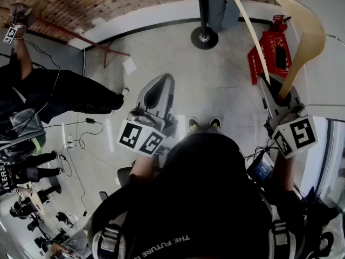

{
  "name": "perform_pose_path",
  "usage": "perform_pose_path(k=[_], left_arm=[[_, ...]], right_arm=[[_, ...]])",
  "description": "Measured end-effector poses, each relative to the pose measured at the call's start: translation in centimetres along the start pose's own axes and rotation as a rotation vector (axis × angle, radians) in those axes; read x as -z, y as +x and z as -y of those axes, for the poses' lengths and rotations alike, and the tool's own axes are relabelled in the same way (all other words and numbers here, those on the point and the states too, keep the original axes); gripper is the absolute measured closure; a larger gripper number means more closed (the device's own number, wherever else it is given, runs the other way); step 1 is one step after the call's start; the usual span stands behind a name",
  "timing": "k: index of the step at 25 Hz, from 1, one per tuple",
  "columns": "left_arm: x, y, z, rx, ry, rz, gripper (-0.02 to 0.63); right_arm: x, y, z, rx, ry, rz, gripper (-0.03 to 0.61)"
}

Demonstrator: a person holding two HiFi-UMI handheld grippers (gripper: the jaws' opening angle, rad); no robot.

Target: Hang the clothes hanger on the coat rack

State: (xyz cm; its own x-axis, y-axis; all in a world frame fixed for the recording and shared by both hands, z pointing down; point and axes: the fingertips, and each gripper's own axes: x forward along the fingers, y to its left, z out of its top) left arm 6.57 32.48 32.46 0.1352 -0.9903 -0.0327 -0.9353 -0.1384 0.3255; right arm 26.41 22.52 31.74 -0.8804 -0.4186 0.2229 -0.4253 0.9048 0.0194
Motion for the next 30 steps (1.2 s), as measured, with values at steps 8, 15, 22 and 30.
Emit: perform_pose_path(k=[8, 15, 22, 30], left_arm=[[-0.5, -0.4, -0.8, -0.001, -0.002, 0.003, 0.594], [-0.7, -1.4, -2.1, 0.004, -0.011, 0.006, 0.594], [-1.0, -2.7, -4.5, 0.008, -0.018, 0.012, 0.594], [-1.0, -3.5, -7.4, 0.027, -0.011, 0.011, 0.594]], right_arm=[[-0.4, 0.9, -1.0, -0.014, 0.000, -0.005, 0.540], [-0.8, 2.0, -2.4, -0.017, 0.012, 0.001, 0.539], [-1.0, 3.6, -4.2, -0.018, 0.010, -0.011, 0.540], [-0.8, 5.9, -6.5, -0.003, -0.011, -0.021, 0.540]])
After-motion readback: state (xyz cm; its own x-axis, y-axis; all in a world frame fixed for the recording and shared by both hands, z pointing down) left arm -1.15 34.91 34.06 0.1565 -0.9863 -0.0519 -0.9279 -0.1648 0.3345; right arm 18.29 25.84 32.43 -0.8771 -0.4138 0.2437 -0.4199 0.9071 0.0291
